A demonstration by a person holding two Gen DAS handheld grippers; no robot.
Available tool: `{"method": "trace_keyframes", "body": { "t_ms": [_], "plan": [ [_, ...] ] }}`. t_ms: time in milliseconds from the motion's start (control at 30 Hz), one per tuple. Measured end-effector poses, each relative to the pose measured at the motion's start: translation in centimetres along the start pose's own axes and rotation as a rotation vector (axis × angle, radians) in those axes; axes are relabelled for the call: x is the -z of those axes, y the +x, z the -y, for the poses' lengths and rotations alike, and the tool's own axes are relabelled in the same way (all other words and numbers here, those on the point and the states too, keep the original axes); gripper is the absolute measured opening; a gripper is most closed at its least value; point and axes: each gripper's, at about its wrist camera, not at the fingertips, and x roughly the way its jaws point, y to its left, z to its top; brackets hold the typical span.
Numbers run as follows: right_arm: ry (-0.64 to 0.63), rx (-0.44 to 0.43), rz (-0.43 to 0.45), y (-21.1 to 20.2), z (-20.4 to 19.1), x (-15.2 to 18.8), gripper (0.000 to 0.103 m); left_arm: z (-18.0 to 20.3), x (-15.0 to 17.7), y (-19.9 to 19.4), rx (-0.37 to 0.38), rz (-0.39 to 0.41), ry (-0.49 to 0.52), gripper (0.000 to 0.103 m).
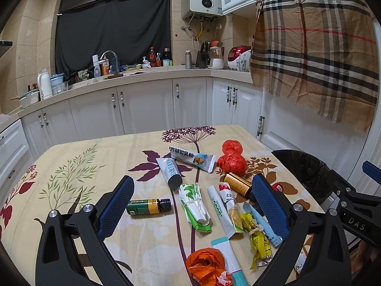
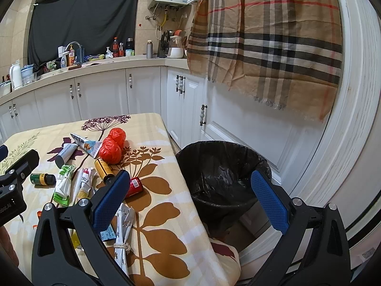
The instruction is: Collect trash
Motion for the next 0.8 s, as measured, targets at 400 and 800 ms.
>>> {"method": "trace_keyframes", "body": {
  "t_ms": [400, 800],
  "plan": [
    [-0.006, -0.015, -0.018, 0.5, -0.4, 0.9, 0.098, -1.0, 0.9, 0.3, -0.024, -0.036, -0.003, 0.096],
    [-0.051, -0.106, -0.102, 1.1, -2.4, 2.9, 0.069, -3.3, 3.1, 0.9, -0.054, -0.138, -0.008, 0.061]
  ]
}}
